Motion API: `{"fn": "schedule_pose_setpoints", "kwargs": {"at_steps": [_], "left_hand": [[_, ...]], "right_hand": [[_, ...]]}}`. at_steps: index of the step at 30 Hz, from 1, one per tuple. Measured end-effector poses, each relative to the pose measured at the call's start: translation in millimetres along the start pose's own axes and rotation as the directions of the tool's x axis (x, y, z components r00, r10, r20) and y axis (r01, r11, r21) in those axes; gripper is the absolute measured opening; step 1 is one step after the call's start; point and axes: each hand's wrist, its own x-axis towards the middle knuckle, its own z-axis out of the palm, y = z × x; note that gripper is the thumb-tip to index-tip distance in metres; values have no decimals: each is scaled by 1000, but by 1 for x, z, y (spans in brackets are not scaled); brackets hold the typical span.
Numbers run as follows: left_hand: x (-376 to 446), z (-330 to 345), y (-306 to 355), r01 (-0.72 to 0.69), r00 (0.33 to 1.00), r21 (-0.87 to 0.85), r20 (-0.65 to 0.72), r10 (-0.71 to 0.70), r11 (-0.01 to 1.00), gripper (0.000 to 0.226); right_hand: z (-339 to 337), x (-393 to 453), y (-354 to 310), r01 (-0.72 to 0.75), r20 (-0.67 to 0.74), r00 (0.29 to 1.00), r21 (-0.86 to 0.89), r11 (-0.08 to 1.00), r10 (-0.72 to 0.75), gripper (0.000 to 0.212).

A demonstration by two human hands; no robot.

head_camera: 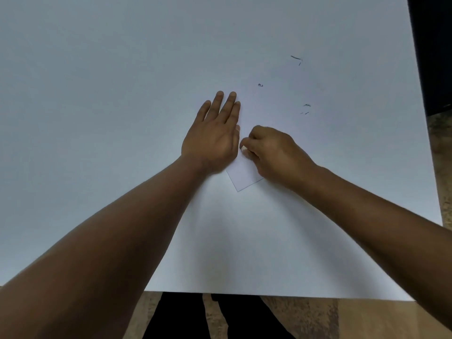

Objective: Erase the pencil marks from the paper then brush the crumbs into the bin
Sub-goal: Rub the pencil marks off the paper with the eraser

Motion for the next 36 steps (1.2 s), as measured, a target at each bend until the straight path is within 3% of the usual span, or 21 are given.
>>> {"fn": "schedule_pose_setpoints", "kwargs": {"at_steps": [4,8,11,15,19,23,26,29,36], "left_hand": [[-1,-1,1,11,1000,-9,-1,-11,1000,59],[-2,-1,2,7,1000,-7,-6,-7,1000,60],[-1,-2,1,7,1000,-5,0,-7,1000,61],[-2,-3,2,2,1000,14,8,-2,1000,61],[0,-2,1,18,1000,4,11,-18,1000,61],[-1,-2,2,24,1000,10,0,-24,1000,61],[-1,0,1,17,1000,15,0,-17,1000,62],[-1,0,1,5,1000,24,8,-5,1000,62],[0,0,1,18,1000,22,-2,-18,1000,63]], "right_hand": [[-6,-37,-1,80,128,989,-22,997,-77,12],[-21,-35,6,33,230,972,54,998,-45,14],[-26,-3,15,-46,154,988,86,995,32,17],[-17,20,10,22,76,997,14,1000,-23,15],[-14,-22,4,102,107,989,-36,994,-98,13],[-24,-55,10,63,222,972,71,995,-77,21],[-30,-34,23,-12,144,990,124,992,-6,20],[-26,3,27,-8,41,999,49,999,6,21],[-20,-38,25,87,99,992,-45,995,-82,16]]}}
